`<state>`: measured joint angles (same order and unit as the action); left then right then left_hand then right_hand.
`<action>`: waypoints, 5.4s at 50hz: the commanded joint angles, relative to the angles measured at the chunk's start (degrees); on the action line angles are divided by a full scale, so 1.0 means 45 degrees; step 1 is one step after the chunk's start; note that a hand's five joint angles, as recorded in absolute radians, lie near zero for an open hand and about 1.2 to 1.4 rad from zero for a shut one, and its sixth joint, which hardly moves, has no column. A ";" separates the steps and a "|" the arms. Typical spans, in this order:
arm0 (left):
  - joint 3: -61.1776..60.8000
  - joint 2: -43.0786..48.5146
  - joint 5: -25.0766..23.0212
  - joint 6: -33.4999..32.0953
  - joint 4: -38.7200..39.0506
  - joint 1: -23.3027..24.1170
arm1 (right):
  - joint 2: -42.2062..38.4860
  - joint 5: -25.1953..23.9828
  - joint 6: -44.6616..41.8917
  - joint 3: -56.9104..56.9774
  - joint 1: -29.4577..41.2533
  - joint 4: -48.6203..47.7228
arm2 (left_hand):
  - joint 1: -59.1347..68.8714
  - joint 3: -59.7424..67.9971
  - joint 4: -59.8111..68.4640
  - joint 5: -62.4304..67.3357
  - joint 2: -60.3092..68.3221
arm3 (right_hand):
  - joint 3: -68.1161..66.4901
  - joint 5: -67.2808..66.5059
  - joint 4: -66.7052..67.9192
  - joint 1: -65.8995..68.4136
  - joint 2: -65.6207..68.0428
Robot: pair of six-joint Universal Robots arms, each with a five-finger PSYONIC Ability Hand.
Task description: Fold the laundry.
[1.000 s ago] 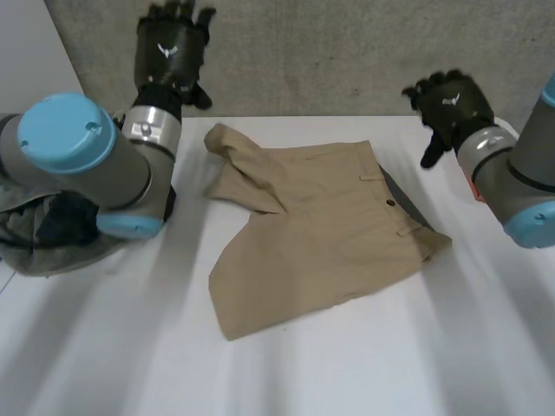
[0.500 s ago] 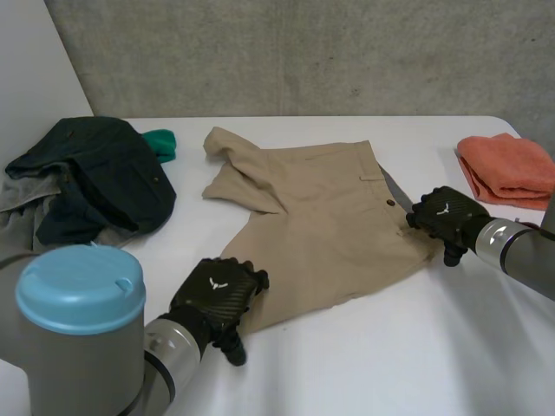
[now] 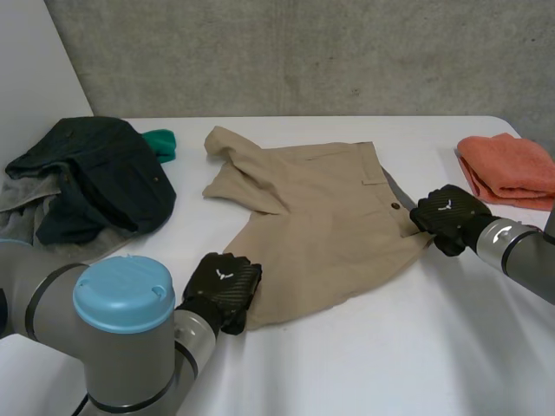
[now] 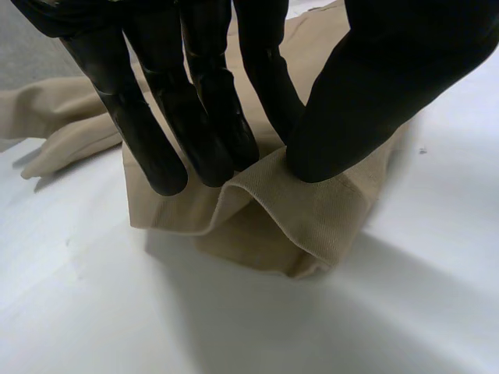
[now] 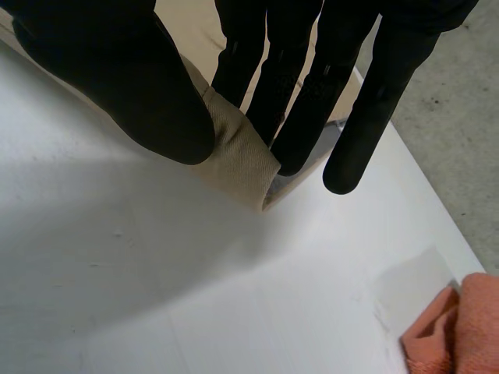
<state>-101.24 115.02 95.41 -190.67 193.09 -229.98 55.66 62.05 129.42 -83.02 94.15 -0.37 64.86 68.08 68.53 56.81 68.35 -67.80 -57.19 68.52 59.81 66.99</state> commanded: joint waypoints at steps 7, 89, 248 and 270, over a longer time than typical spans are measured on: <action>-0.0120 -0.0304 0.0047 -0.0930 0.0099 -0.0047 | 0.1419 0.0761 -0.0030 -0.0828 -0.0083 0.1819 | 0.3365 0.2650 0.2549 0.2932 0.2589 | -0.2712 -0.2848 0.2551 0.4487 0.2891; 0.6875 0.4540 -0.1965 -0.5091 0.8166 -0.1492 | 0.0462 0.3361 0.4012 0.1536 0.0601 0.0215 | -1.2191 -1.2906 -1.3007 -1.2623 -1.2967 | 1.1705 1.1569 -1.1865 -0.9929 -1.1526; 0.6580 -0.1067 -0.8469 0.3054 -0.1854 -0.0691 | -0.0337 0.3417 0.5517 -0.4853 0.3667 -0.9645 | -1.1694 -1.2410 -1.2510 -1.2127 -1.2471 | 1.1296 1.1160 -1.1457 -0.9521 -1.1117; 0.6658 -0.1125 -0.8430 0.3112 -0.1698 -0.0867 | -0.1217 0.3925 0.5692 0.0341 0.3492 -0.9352 | -1.1694 -1.2410 -1.2510 -1.2127 -1.2471 | -0.2712 -0.2848 0.2551 0.4487 0.2891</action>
<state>-71.40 110.05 57.31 -176.82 184.88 -233.74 50.90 79.73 154.39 -88.51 110.36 -42.92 10.83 12.14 11.66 2.73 11.80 -68.04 -8.97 68.53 66.18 67.72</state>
